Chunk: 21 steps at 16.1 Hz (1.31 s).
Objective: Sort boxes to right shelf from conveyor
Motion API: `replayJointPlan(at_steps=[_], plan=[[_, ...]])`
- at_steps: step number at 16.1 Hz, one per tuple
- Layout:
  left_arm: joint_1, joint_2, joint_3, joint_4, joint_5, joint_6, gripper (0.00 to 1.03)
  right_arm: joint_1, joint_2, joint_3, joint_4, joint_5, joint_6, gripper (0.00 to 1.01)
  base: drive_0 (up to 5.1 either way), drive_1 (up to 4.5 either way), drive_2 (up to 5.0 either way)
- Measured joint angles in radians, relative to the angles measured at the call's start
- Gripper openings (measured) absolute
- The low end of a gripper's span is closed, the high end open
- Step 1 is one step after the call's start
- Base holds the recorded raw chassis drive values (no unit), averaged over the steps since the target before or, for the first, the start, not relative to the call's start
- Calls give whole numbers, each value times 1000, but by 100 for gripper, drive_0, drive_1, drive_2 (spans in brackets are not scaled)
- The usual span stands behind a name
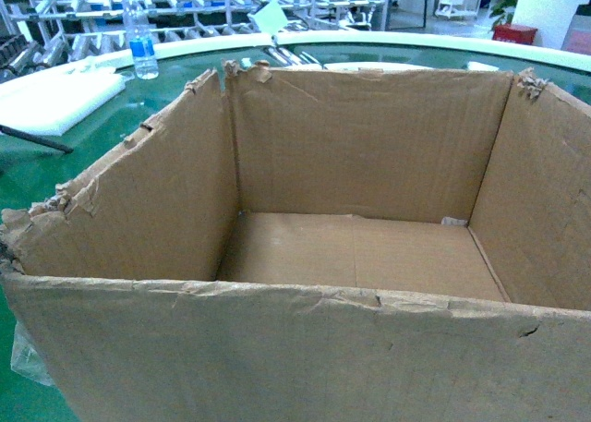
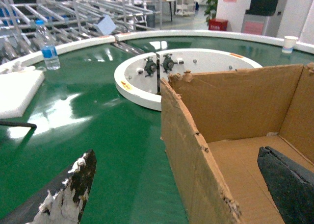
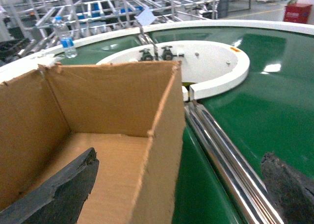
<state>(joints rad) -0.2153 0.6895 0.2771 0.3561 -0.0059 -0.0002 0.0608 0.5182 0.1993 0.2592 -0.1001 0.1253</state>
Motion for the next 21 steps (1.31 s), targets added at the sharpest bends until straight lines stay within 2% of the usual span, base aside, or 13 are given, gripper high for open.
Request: replayJointPlan(at_steps=[1, 3, 5, 10, 11, 12, 14, 16, 19, 21], plan=[[-12, 75, 49, -12, -9, -6, 98, 5, 75, 50, 9, -19, 8, 98, 0, 0, 0], [-42, 195, 145, -90, -66, -28, 98, -3, 227, 158, -23, -82, 31, 98, 0, 0, 0], [-44, 206, 164, -124, -74, -48, 98, -4, 301, 198, -42, -84, 42, 98, 0, 0, 0], [-49, 209, 167, -133, -83, -56, 98, -4, 294, 200, -55, -89, 47, 98, 0, 0, 0], [-57, 226, 173, -146, -103, -72, 98, -2, 314, 207, -79, -98, 47, 98, 0, 0, 0], [-75, 241, 176, -176, -115, -111, 98, 13, 354, 238, -135, -123, 47, 98, 0, 0, 0], [-106, 263, 176, -146, -135, -170, 98, 26, 393, 287, -189, -178, 36, 98, 0, 0, 0], [-131, 362, 185, -127, -177, -203, 98, -3, 452, 311, -201, -187, 5, 98, 0, 0, 0], [-157, 463, 237, -145, -210, -227, 98, -42, 542, 331, -190, -190, -7, 98, 0, 0, 0], [-168, 486, 272, -137, -222, -228, 98, -56, 600, 343, -161, -188, -22, 98, 0, 0, 0]])
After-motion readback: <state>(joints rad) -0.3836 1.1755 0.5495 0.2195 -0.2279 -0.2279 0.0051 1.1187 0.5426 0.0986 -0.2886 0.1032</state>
